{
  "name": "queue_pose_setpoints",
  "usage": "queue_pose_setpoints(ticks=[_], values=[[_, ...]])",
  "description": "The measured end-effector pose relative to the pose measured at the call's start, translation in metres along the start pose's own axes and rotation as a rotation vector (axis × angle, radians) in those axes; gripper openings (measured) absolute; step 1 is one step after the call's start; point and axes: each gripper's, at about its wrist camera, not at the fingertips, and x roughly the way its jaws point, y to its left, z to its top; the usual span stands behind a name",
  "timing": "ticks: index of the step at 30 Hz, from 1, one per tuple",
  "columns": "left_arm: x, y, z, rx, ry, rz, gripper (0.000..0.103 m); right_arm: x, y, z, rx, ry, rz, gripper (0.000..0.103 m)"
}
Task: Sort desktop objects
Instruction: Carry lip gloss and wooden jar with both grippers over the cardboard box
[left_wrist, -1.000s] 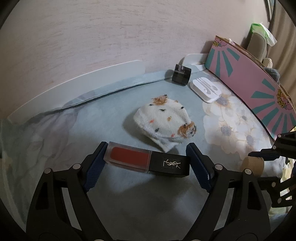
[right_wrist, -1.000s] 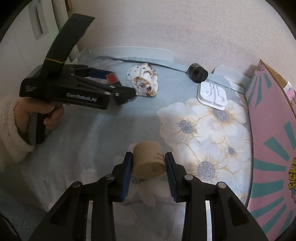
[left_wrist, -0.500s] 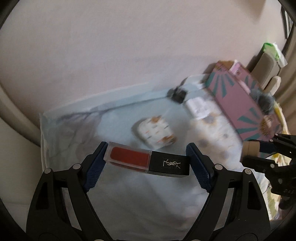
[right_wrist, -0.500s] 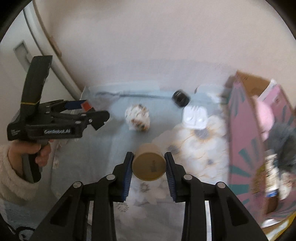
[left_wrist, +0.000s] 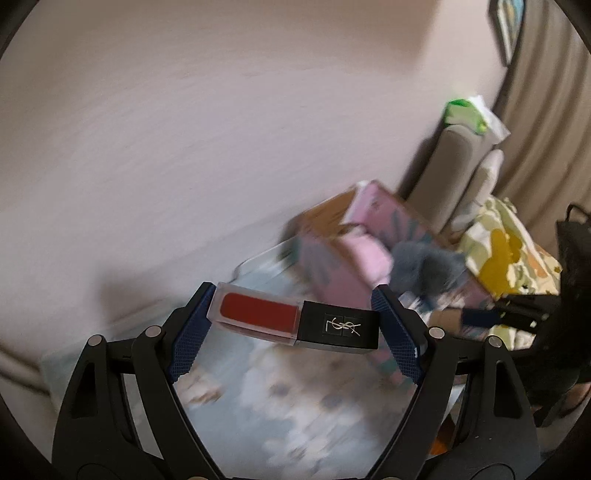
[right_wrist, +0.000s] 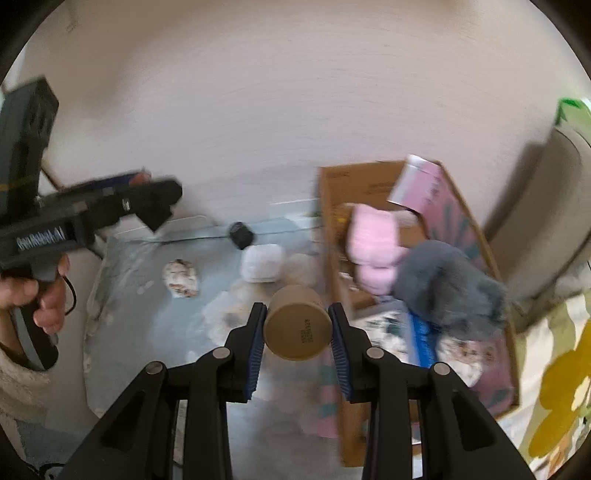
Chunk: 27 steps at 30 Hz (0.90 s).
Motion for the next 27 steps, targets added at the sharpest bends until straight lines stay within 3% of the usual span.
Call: queue_pose_setpoints(ticks=[6, 14, 27], values=[[0.037, -0.048, 0.031, 0.059, 0.015, -0.047, 0.083, 0.007, -0.030, -0.007, 0.021, 0.035, -0.012, 0.031], [0.091, -0.093, 0.031, 0.108, 0.090, -0.089, 0.083, 0.017, -0.054, -0.017, 0.009, 0.081, -0.016, 0.031], [0.128, -0.108, 0.038, 0.130, 0.136, -0.064, 0.083, 0.028, -0.070, -0.011, 0.007, 0.100, 0.010, 0.031]])
